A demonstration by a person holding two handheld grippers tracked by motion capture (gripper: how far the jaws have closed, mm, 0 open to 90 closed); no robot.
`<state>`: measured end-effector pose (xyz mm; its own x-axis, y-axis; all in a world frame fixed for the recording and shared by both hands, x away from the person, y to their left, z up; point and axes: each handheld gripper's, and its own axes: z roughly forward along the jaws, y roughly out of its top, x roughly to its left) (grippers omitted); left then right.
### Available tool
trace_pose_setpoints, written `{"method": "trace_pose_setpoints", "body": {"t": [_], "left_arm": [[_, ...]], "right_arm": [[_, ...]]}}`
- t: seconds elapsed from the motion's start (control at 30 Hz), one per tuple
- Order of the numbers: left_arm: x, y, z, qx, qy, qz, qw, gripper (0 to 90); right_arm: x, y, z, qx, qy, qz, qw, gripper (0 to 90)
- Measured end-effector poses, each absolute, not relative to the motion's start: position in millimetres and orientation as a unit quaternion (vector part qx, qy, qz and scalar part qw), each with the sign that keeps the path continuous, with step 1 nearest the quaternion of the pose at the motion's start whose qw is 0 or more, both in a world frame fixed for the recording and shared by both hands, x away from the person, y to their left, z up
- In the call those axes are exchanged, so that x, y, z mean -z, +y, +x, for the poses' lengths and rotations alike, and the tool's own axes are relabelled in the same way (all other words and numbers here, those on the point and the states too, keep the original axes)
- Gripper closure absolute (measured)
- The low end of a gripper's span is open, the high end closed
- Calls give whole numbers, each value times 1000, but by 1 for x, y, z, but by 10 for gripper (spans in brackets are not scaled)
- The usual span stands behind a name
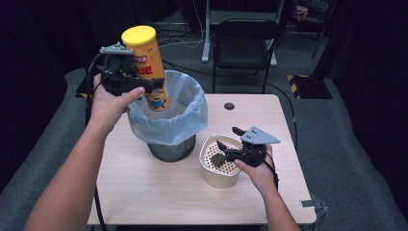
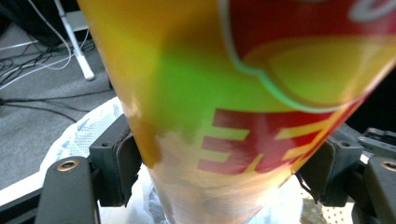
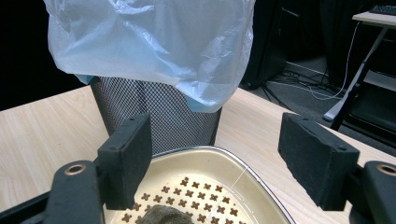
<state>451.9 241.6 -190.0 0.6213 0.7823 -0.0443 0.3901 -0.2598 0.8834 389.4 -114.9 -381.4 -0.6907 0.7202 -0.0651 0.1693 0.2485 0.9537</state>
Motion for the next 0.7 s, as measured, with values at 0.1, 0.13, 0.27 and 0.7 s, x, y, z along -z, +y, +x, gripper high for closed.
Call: {"method": "trace_pose_setpoints", "body": {"t": [0.1,0.13,0.27,0.7], "left_arm": [[200,237,466,-214,391,768,459,243],[202,236,469,-214,395,769,455,243],[214,233,479,-201,407,767,454,242],[253,251,491,-179,459,757,430,166]], "right_arm": [[382,-115,390,-535,748,298,257,258],[382,-115,390,-536,747,297,256,258],[383,-115,390,-536,748,295,257,258],[382,-120,391,-544,739,304,255,260]]}}
